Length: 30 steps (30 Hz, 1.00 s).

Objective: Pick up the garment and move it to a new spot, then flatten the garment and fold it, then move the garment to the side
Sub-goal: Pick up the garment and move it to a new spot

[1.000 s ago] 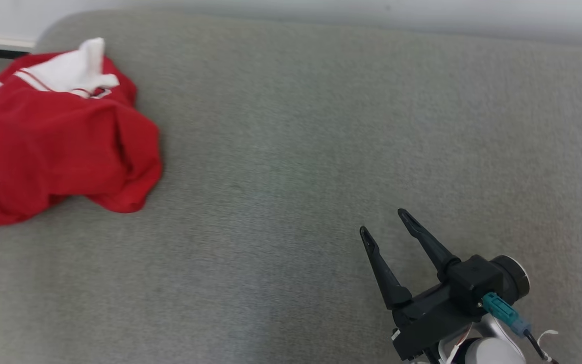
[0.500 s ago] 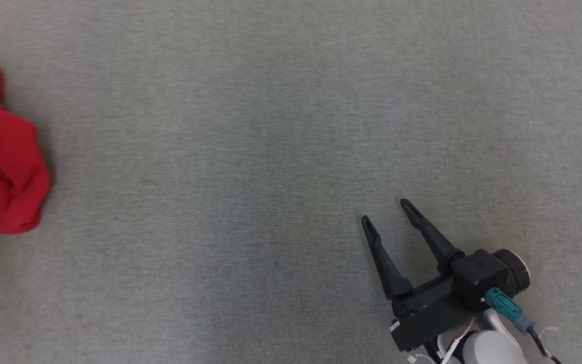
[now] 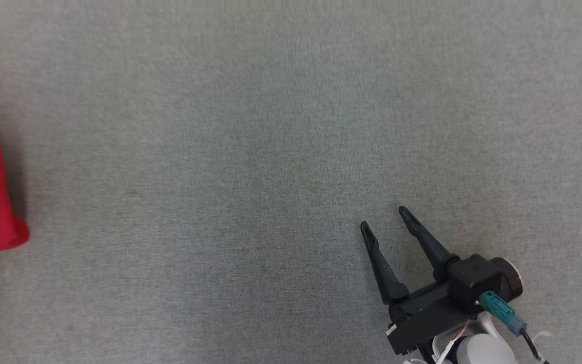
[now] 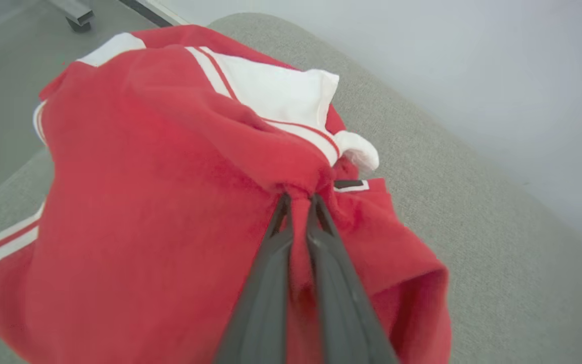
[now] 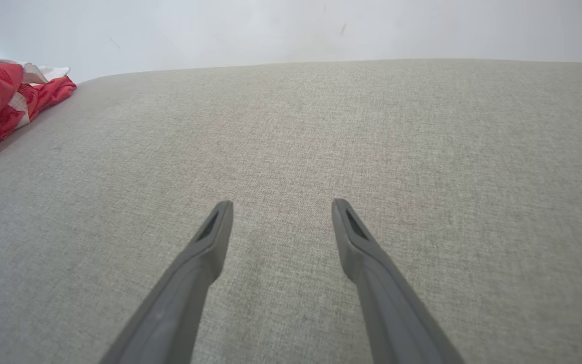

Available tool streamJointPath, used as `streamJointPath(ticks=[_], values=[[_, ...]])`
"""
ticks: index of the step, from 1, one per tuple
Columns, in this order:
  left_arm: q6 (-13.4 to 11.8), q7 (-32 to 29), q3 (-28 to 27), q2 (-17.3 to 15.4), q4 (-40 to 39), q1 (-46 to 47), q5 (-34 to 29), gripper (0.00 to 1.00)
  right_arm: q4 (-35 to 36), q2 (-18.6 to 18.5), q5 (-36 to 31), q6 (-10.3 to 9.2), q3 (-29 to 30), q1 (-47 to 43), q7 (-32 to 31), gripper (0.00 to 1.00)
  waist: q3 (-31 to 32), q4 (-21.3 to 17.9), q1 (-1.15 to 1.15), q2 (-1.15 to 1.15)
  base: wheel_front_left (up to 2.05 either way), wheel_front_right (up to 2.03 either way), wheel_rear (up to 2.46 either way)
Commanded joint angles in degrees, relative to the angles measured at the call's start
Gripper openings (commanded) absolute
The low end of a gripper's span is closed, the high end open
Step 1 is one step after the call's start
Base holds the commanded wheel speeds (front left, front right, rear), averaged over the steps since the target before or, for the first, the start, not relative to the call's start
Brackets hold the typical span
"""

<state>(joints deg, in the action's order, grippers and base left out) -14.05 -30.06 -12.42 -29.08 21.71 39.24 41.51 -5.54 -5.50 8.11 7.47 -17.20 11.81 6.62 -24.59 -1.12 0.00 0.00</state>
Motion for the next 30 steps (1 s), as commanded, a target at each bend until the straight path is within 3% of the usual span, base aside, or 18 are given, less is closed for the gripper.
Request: streamJointPath(ticks=[1, 11, 17, 20, 30], values=[[1.54, 0.52, 0.12, -1.33, 0.38, 1.14, 0.09, 0.0, -0.93, 0.42, 0.89, 0.05, -0.36, -0.4, 0.56, 1.0, 4.14, 1.29, 0.0, 0.0, 0.0, 0.0, 0.0], [7.77, 0.69, 3.03, -2.56, 0.6, 8.2, 1.19, 0.0, -4.49, 1.42, 2.56, 0.05, -0.91, -2.43, 2.03, 1.0, 13.65, 0.56, 0.0, 0.0, 0.0, 0.0, 0.0], [9.86, -1.15, 8.11, 2.46, -3.87, 11.16, 2.04, 0.0, -5.74, 1.88, 2.98, 0.05, -0.34, -4.54, 2.0, 1.0, 19.95, -2.52, 0.0, 0.0, 0.0, 0.0, 0.0], [10.0, -3.39, 11.5, 5.84, -8.65, 10.76, 2.76, 0.0, -5.14, 2.01, 2.6, 0.05, 0.18, -5.71, 1.43, 1.0, 22.8, -6.04, 0.0, 0.0, 0.0, 0.0, 0.0], [11.7, -3.7, 19.95, 15.06, -14.9, 9.65, 3.12, 0.0, -3.5, 2.28, 2.99, 0.05, 0.36, -7.47, 0.48, 1.0, 22.04, -16.17, 0.0, 0.0, 0.0, 0.0, 0.0]])
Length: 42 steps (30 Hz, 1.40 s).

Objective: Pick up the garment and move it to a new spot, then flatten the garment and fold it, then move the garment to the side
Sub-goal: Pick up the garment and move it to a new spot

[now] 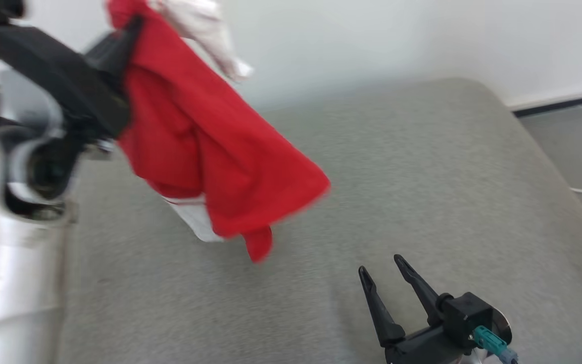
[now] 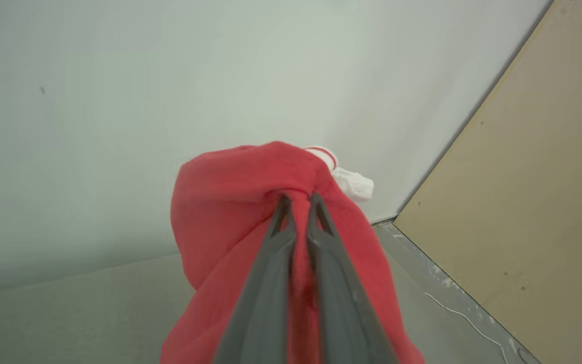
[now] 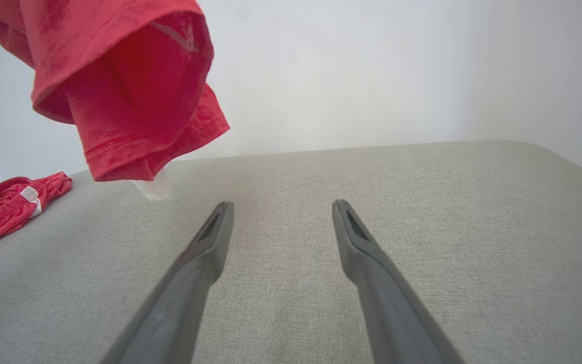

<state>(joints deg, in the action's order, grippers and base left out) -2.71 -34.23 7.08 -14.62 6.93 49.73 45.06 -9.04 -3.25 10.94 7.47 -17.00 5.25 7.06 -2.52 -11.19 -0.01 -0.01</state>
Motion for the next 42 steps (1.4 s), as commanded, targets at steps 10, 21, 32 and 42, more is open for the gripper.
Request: streamJointPath(ticks=[10, 21, 32, 42], values=[[3.22, 6.97, 5.98, 2.68, 7.7, -4.49, -5.21, 0.0, 0.4, 0.32, 0.98, 0.05, -1.36, 1.09, 0.65, 1.0, -3.78, -13.87, 0.01, 0.01, 0.0, 0.0, 0.0], [5.32, 18.89, 11.92, 3.01, 17.87, -12.41, -12.93, 0.22, 0.05, 0.26, 0.27, 0.05, 0.32, -0.35, 0.22, 1.0, -4.86, -11.83, 0.01, 0.01, 0.0, 0.0, 0.0], [4.27, 41.19, 12.93, 7.43, 23.1, -19.07, -16.35, 1.0, 1.74, -2.64, -1.82, 0.05, 5.91, 0.11, -1.32, 1.0, -0.48, -4.93, 0.01, 0.01, 0.0, 0.0, 0.0], [0.14, 49.27, 10.06, 4.46, 14.89, -28.92, -20.83, 1.0, 0.91, -6.79, -1.75, 0.05, 9.55, 1.37, -1.26, 1.0, 3.22, 2.31, 0.01, 0.01, 0.0, 0.0, 0.0]])
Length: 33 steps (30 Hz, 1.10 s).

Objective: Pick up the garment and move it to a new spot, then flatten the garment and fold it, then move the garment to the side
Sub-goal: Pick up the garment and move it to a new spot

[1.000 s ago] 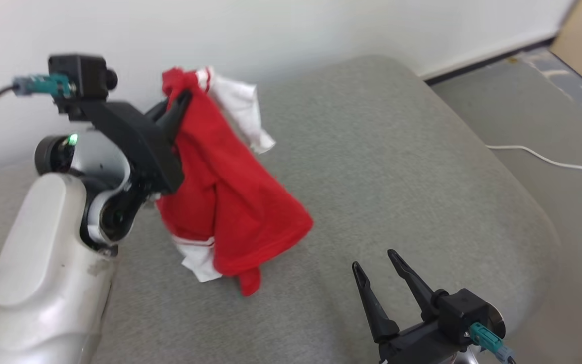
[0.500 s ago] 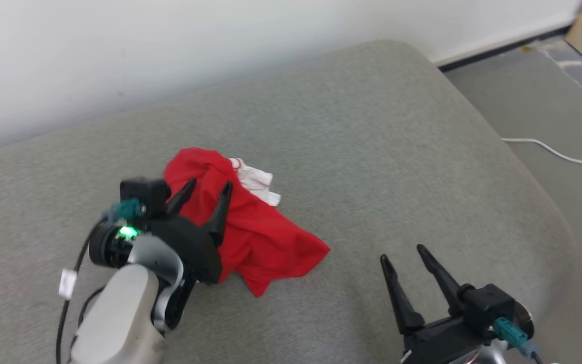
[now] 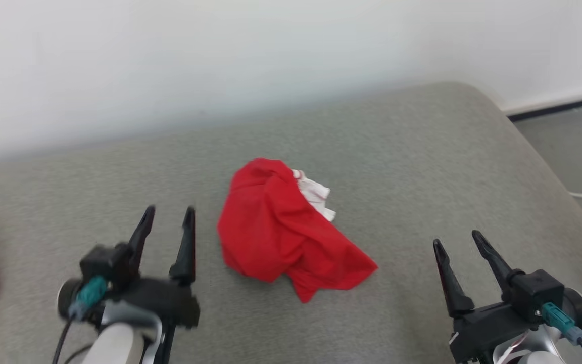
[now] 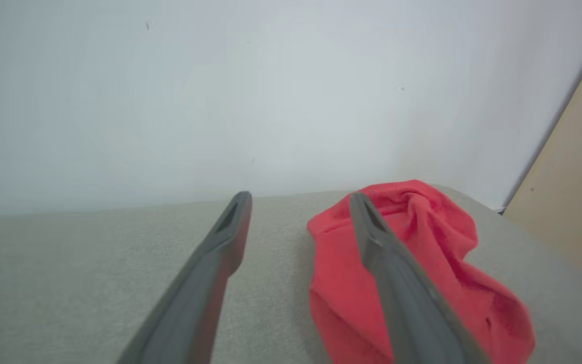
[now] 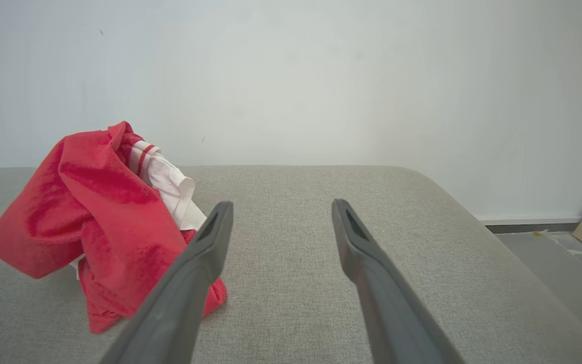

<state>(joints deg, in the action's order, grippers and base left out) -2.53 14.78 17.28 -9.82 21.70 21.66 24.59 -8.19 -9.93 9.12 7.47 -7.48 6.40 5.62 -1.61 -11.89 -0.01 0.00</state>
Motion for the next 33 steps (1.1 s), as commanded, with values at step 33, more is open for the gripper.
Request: streamJointPath(ticks=[33], values=[[-0.73, 0.39, -14.6, 2.04, -16.11, -28.0, -8.17, 1.0, -6.76, -9.52, 10.52, 0.05, -8.0, -0.29, 6.62, 1.0, 6.37, 8.86, 0.01, 0.0, 0.0, 0.0, 0.0]])
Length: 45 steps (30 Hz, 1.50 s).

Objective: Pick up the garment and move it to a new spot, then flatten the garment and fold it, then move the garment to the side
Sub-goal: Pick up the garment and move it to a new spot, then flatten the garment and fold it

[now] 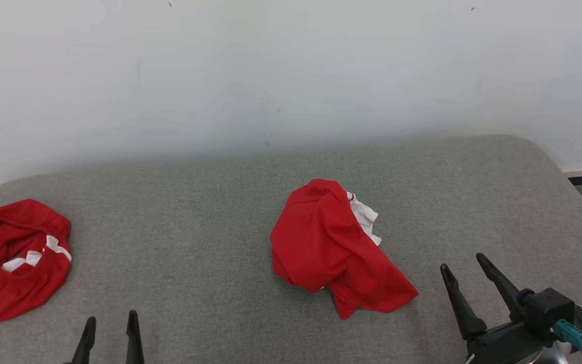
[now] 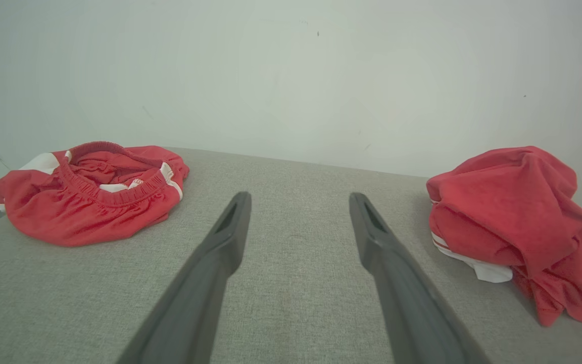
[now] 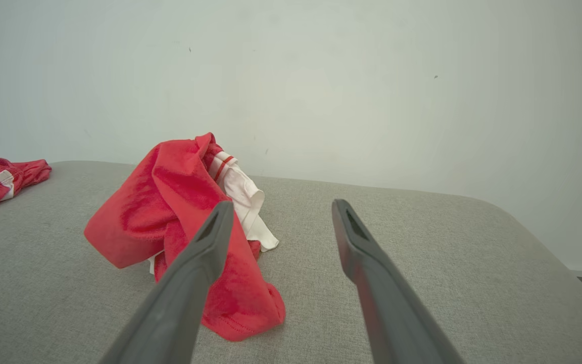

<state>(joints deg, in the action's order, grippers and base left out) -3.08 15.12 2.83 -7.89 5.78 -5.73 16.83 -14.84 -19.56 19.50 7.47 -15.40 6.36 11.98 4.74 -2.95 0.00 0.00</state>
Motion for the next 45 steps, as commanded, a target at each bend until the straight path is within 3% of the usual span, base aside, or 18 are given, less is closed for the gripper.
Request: streamJointPath(ticks=[1, 16, 19, 29, 36, 45], values=[[-0.02, 0.04, -0.62, 0.28, -0.07, -0.48, -0.33, 1.0, -0.21, 0.16, 0.18, 0.05, -0.14, -0.13, 0.25, 1.0, 0.05, -0.17, 0.0, 0.0, 0.0, 0.0, 0.0], [2.48, 0.05, -3.48, 1.88, 0.73, -0.68, -2.23, 1.0, -1.23, 0.55, 1.4, 0.05, -0.47, 1.86, -0.8, 1.0, 0.02, -0.15, 0.0, 0.0, 0.0, 0.0, 0.0], [2.68, 0.05, -3.52, 2.28, 0.37, -0.77, -2.61, 1.0, -1.89, 0.18, 2.74, 0.05, -1.46, 4.96, -3.95, 1.0, -0.26, 0.3, 0.0, 0.0, 0.0, 0.0, 0.0], [5.11, 0.05, -1.69, 2.23, 1.74, 2.11, -4.16, 1.0, -10.49, -2.76, 7.49, 0.05, -9.94, 21.99, -23.68, 1.0, -2.77, 4.68, 0.0, 0.0, 0.0, 0.0, 0.0], [5.99, 0.05, -0.37, 2.34, 2.41, 5.34, -4.67, 1.0, -18.2, -4.23, 9.09, 0.05, -13.25, 29.23, -28.06, 1.0, -5.21, 8.53, 0.0, 0.0, 0.0, 0.0, 0.0], [7.45, 0.05, 1.06, 2.42, 3.29, 7.71, -4.97, 1.0, -25.8, -5.44, 10.28, 0.05, -20.18, 34.38, -27.71, 1.0, -7.44, 12.95, 0.0, 0.0, 0.0, 0.0, 0.0]])
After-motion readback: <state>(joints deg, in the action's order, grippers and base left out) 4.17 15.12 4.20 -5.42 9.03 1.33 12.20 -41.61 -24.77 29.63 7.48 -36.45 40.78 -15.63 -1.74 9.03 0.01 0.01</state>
